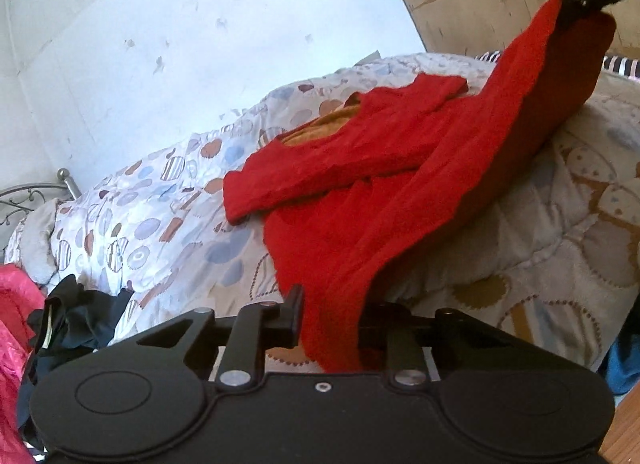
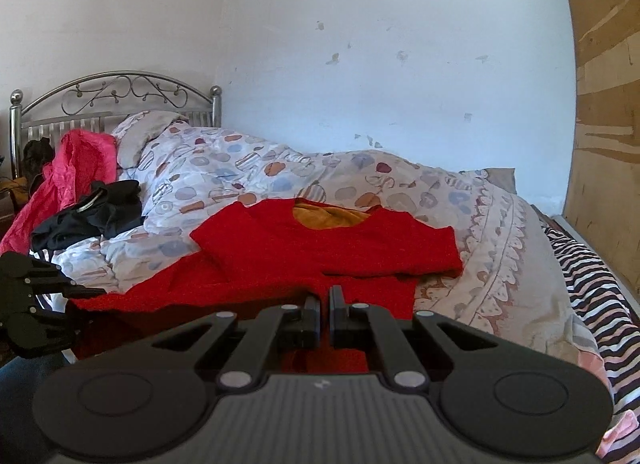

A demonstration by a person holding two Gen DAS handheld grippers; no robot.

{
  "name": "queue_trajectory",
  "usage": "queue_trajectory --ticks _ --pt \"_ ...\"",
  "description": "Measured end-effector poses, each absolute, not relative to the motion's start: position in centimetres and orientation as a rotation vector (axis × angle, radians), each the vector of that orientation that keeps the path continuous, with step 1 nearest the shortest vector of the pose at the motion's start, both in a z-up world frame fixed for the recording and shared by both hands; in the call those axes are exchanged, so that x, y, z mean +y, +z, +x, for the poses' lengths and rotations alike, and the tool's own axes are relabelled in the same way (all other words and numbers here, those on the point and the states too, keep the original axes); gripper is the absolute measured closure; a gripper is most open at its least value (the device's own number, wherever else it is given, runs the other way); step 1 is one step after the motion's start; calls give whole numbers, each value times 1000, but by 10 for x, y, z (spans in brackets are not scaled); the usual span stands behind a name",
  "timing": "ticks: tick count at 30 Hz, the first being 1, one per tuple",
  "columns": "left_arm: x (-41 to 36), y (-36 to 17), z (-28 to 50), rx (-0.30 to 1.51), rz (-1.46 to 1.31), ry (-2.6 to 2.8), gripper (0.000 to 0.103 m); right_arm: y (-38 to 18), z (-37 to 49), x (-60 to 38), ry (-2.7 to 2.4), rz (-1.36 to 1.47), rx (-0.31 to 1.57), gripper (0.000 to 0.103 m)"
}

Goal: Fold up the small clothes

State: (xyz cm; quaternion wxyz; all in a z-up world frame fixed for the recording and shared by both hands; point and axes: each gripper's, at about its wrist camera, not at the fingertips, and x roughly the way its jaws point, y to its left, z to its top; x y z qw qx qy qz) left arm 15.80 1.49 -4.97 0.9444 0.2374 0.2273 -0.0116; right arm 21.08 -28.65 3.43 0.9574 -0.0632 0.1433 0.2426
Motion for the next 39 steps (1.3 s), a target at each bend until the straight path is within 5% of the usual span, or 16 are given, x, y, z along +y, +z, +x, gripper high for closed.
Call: queue_trajectory --ticks 14,15,17,19,27,30,32,39 --pt "-3 -81 152 551 484 -31 70 39 212 -293 469 -97 252 98" --pt "-2 -82 153 556 482 -29 71 39 211 -293 471 -104 254 98" --pt "2 -80 150 558 475 -20 90 36 206 -293 478 -130 262 98" --pt "9 -72 146 544 472 -11 95 31 200 -293 488 -151 275 98" --pt "30 -30 135 427 465 -5 97 -1 177 -282 499 -263 354 98" --pt "28 -6 141 381 458 -26 97 -13 173 -279 499 -287 383 88" --pt "25 8 146 355 468 -38 97 -20 169 -278 500 -298 386 54" --pt "21 39 160 335 478 -67 97 -41 149 -259 574 -419 368 16"
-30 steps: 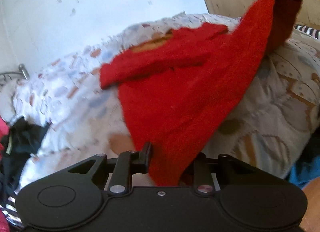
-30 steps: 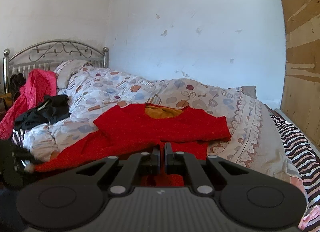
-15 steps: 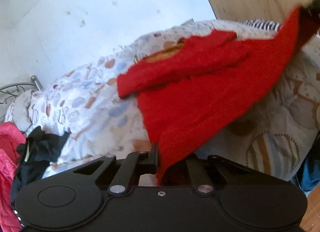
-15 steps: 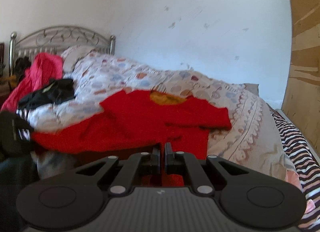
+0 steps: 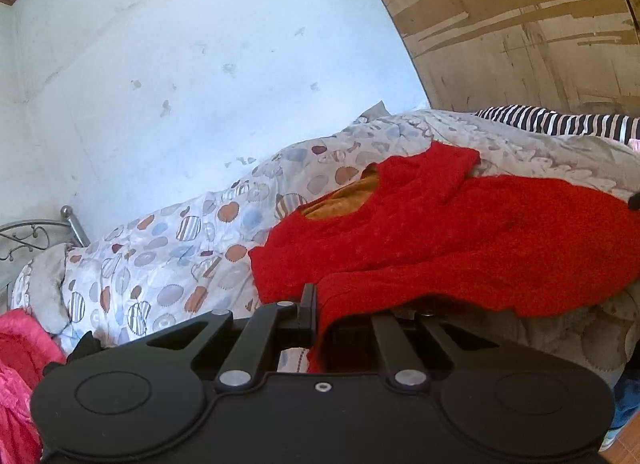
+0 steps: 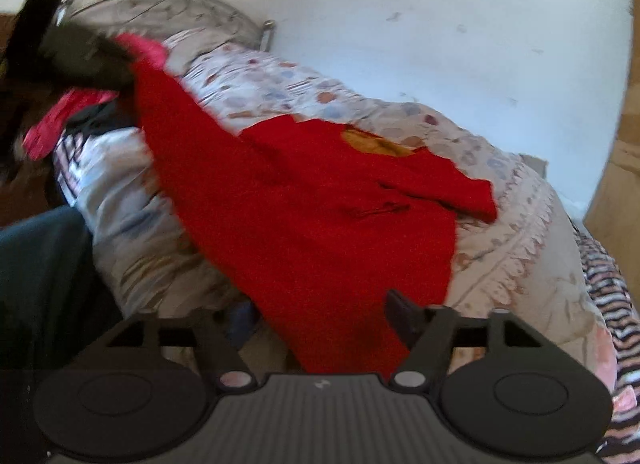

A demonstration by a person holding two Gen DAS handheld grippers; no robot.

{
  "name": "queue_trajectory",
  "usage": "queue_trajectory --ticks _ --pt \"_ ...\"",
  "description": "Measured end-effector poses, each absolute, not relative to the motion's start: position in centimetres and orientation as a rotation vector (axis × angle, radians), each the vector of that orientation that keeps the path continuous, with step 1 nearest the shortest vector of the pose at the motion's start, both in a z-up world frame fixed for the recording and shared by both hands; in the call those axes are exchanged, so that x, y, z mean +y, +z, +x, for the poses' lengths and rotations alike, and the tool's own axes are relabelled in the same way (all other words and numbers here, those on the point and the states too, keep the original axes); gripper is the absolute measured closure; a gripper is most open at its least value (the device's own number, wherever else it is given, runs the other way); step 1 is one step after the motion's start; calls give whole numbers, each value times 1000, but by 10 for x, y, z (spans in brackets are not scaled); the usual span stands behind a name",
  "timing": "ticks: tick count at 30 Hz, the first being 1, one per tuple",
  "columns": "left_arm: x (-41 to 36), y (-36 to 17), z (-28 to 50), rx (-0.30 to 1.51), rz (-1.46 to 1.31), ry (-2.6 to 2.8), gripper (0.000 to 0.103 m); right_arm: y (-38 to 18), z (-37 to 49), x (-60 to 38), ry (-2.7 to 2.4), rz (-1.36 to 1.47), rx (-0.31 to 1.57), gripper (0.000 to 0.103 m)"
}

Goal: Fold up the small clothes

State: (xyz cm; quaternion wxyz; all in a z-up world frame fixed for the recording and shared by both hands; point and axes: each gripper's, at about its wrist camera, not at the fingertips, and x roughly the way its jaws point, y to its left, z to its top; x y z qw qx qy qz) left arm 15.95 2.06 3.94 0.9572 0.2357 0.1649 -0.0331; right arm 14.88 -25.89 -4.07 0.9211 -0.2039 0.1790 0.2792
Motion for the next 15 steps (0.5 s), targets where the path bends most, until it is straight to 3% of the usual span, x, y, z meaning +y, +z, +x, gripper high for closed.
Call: queue_trajectory --ticks 7,9,11,15 --pt "18 52 160 316 478 -75 97 -71 140 -212 414 -673 241 14" --pt "19 54 159 313 481 -76 97 -71 143 -209 363 -655 220 19" --pt "19 54 157 310 484 -74 97 -71 145 -212 303 -646 207 34" --pt "24 53 149 314 472 -64 97 -73 149 -234 205 -614 222 50"
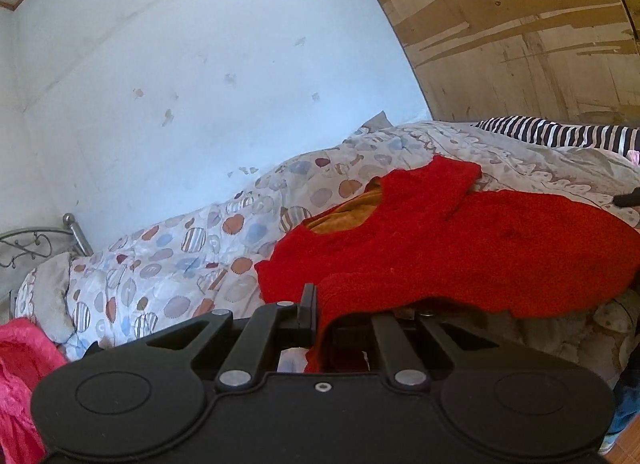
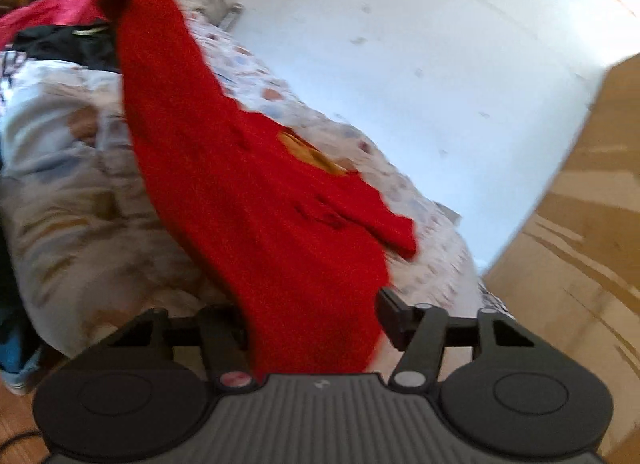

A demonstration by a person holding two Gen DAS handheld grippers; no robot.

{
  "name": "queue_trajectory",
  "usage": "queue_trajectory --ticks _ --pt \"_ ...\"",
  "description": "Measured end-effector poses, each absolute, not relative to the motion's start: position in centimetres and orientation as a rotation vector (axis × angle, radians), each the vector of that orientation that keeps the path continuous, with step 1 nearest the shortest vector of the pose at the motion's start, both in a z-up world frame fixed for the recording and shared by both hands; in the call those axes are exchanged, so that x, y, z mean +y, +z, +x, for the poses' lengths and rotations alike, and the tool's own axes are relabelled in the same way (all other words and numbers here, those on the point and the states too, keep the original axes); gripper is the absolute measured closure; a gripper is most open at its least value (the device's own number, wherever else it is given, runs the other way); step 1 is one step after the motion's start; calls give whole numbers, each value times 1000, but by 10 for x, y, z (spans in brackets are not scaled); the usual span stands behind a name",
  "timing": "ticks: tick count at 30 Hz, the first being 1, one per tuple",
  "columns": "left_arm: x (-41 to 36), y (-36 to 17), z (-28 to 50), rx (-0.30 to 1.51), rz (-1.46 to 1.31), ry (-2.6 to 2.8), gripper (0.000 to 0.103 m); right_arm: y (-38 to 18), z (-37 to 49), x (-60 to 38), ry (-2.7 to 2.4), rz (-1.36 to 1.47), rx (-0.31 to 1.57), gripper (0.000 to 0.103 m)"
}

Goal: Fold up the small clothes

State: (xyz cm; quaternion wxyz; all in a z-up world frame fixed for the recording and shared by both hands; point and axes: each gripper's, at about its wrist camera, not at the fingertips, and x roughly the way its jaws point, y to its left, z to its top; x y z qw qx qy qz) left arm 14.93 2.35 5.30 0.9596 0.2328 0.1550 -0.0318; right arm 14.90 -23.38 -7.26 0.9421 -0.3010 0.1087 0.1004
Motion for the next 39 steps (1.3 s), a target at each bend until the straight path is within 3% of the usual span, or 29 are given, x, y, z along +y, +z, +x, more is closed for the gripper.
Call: queue_trajectory --ticks 2,4,14,30,39 --pt "26 48 144 327 462 -63 97 -73 145 -244 198 -601 218 75" --pt "26 40 137 342 456 -70 97 -71 138 -250 215 -601 202 94" --pt "30 17 88 287 357 -34 98 -38 109 -255 205 -574 87 97" --pt "42 86 -37 126 208 -61 99 58 -11 -275 264 -409 -85 97" --pt "49 98 -3 148 160 -69 98 77 33 -283 275 -348 -70 97"
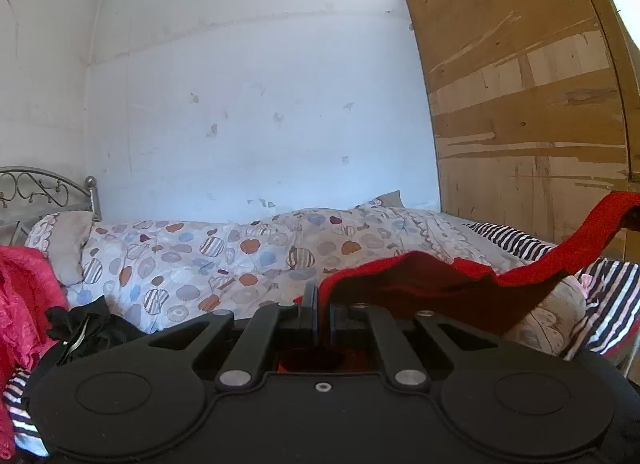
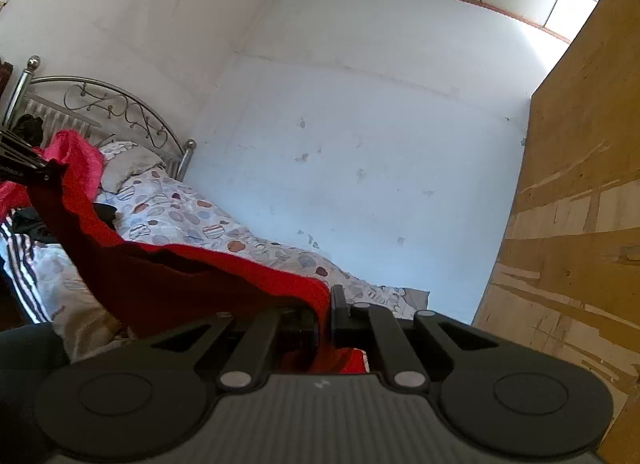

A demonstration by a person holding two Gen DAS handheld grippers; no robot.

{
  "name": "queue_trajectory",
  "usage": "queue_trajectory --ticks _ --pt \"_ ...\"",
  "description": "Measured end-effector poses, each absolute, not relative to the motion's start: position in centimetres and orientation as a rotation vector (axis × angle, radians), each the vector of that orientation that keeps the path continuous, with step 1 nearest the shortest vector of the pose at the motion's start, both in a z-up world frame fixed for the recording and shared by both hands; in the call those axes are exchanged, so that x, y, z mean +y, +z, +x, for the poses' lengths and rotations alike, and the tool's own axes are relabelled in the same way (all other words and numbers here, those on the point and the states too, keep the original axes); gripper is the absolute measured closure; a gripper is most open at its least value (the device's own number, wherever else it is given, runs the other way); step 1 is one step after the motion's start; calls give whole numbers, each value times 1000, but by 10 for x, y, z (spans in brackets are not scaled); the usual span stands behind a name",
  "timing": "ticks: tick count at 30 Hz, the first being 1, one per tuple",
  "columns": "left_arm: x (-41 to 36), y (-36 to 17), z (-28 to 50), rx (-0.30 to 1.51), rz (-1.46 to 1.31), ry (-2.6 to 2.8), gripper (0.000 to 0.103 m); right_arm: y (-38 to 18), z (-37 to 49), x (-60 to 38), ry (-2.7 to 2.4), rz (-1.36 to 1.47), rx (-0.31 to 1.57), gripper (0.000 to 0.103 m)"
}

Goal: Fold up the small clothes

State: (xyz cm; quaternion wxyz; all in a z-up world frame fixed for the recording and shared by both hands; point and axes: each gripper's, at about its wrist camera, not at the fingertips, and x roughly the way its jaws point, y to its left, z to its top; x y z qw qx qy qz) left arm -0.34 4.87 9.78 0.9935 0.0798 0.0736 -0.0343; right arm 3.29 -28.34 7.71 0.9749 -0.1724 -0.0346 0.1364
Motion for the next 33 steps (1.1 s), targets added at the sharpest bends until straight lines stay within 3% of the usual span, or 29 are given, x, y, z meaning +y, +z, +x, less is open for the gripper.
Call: queue_trajectory --ticks 16,33 --pt "58 111 216 229 210 -39 98 83 258 -274 275 -372 51 97" --pt "102 23 427 559 18 -63 98 10 459 -239 311 -310 409 97"
